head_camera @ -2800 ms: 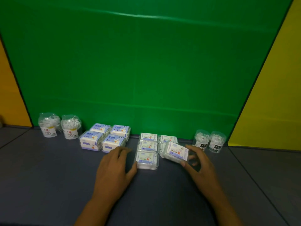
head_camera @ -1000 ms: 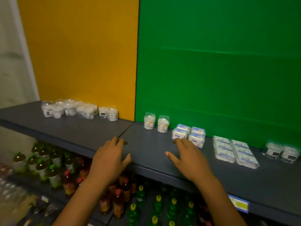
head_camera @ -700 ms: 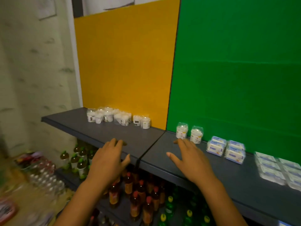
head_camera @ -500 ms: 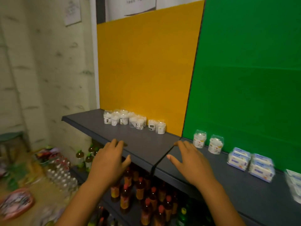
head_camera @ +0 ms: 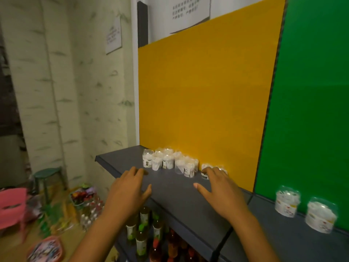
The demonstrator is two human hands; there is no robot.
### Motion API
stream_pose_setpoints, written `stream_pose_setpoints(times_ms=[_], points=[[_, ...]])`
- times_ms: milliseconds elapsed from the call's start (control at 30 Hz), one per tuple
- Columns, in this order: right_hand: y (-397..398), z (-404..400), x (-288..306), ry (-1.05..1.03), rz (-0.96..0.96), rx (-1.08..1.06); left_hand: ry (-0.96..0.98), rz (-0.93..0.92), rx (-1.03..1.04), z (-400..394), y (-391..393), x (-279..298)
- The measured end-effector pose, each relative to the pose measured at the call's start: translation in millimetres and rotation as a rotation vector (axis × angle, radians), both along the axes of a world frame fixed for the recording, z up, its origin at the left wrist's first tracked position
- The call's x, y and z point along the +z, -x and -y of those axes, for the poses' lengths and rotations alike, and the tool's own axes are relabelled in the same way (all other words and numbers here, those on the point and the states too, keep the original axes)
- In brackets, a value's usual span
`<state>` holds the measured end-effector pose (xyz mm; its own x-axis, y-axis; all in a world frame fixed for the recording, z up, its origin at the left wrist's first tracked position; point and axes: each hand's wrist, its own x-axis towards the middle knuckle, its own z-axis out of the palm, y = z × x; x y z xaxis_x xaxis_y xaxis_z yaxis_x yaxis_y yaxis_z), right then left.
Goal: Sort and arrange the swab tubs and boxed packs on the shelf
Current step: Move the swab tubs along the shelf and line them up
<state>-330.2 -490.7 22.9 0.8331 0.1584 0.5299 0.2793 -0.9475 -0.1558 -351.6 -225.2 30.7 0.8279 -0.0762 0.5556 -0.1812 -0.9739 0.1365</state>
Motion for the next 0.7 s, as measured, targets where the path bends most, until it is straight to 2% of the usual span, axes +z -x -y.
stream_pose_setpoints(times_ms=[433, 700], points=[[-112, -11, -18, -0.008, -0.056, -0.024, 0.082, -0.071, -0.070, -8, -117, -30], [-173, -23, -27, -0.049, -0.069, -0.171, 0.133, -0.102, -0.232, -16, -216, -41]])
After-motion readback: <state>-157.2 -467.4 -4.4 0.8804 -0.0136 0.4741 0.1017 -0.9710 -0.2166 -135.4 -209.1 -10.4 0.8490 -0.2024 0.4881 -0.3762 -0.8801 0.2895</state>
